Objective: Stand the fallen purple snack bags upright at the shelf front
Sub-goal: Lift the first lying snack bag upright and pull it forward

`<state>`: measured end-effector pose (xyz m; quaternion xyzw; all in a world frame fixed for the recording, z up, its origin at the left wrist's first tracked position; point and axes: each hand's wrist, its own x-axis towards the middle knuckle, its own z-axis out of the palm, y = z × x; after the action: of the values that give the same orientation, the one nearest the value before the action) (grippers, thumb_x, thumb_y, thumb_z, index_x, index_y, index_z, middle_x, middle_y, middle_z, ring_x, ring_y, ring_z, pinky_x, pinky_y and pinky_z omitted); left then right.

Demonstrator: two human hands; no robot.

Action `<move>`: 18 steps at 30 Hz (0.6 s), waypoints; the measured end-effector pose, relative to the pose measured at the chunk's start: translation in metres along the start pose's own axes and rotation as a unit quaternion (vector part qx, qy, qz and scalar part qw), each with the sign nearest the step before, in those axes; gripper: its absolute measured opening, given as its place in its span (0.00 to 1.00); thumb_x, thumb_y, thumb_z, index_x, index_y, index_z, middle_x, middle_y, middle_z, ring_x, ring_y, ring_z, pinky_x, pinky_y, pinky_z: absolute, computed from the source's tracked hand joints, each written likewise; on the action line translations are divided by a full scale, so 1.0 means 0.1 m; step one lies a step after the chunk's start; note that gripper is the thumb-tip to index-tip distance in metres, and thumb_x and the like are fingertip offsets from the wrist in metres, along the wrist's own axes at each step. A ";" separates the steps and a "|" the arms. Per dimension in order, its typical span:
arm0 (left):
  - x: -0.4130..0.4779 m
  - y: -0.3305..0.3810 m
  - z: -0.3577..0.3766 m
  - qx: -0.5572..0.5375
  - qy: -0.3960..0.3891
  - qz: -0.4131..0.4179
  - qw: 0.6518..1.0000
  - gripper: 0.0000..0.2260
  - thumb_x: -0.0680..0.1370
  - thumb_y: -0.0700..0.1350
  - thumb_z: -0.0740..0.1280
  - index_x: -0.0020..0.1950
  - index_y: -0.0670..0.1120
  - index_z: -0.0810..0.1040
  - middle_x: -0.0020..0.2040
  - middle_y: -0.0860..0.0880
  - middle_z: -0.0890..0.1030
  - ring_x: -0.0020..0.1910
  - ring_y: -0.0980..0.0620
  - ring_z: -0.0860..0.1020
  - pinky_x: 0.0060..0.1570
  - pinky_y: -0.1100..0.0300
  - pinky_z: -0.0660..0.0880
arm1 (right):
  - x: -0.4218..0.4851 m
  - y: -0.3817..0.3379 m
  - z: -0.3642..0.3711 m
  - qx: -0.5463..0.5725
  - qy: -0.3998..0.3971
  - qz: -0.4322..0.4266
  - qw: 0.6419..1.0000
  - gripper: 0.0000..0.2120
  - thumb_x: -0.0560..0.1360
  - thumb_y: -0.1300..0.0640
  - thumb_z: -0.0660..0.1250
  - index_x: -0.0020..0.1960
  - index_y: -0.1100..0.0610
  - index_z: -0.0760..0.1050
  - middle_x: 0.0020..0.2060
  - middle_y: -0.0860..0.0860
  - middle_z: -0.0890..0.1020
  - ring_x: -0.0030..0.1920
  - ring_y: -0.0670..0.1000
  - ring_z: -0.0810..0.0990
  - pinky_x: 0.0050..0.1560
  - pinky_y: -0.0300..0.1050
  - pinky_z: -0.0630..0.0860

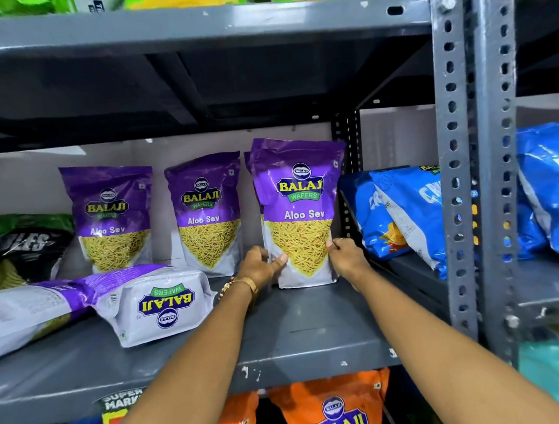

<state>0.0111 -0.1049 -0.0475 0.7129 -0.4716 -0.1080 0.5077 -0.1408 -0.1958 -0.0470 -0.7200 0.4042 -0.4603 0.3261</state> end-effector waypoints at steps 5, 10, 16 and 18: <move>-0.36 0.14 -0.09 0.052 -0.020 0.012 0.998 0.15 0.76 0.53 0.68 0.39 0.48 0.65 0.40 0.49 0.72 0.42 0.51 0.71 0.39 0.60 0.65 | -0.31 0.00 -0.20 0.024 -0.002 -0.002 1.000 0.19 0.81 0.54 0.57 0.51 0.69 0.77 0.42 0.60 0.77 0.44 0.55 0.75 0.46 0.47 0.71; -0.83 0.24 -0.10 0.032 -0.008 0.048 0.998 0.14 0.75 0.53 0.69 0.45 0.46 0.68 0.41 0.45 0.75 0.42 0.49 0.72 0.42 0.56 0.67 | -0.83 0.03 -0.40 0.013 0.035 -0.071 0.997 0.19 0.81 0.51 0.54 0.53 0.64 0.77 0.43 0.59 0.77 0.48 0.58 0.76 0.47 0.45 0.67; -1.21 0.23 -0.06 0.039 0.036 0.074 0.996 0.19 0.74 0.57 0.68 0.52 0.43 0.71 0.48 0.40 0.83 0.49 0.40 0.80 0.51 0.47 0.75 | -1.18 0.04 -0.52 0.033 0.057 -0.093 0.994 0.19 0.81 0.49 0.53 0.58 0.59 0.77 0.42 0.53 0.77 0.50 0.55 0.75 0.48 0.44 0.66; -1.29 0.21 -0.04 0.059 0.059 0.092 0.992 0.20 0.74 0.59 0.67 0.54 0.44 0.71 0.48 0.43 0.83 0.49 0.41 0.81 0.51 0.47 0.77 | -1.23 0.03 -0.53 0.029 0.059 -0.101 0.993 0.18 0.82 0.49 0.53 0.55 0.58 0.77 0.39 0.52 0.78 0.46 0.56 0.76 0.45 0.43 0.66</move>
<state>-0.0670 -0.0027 -0.0704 0.7006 -0.5096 0.0095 0.4993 -0.2220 -0.0938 -0.0795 -0.7185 0.3343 -0.5446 0.2745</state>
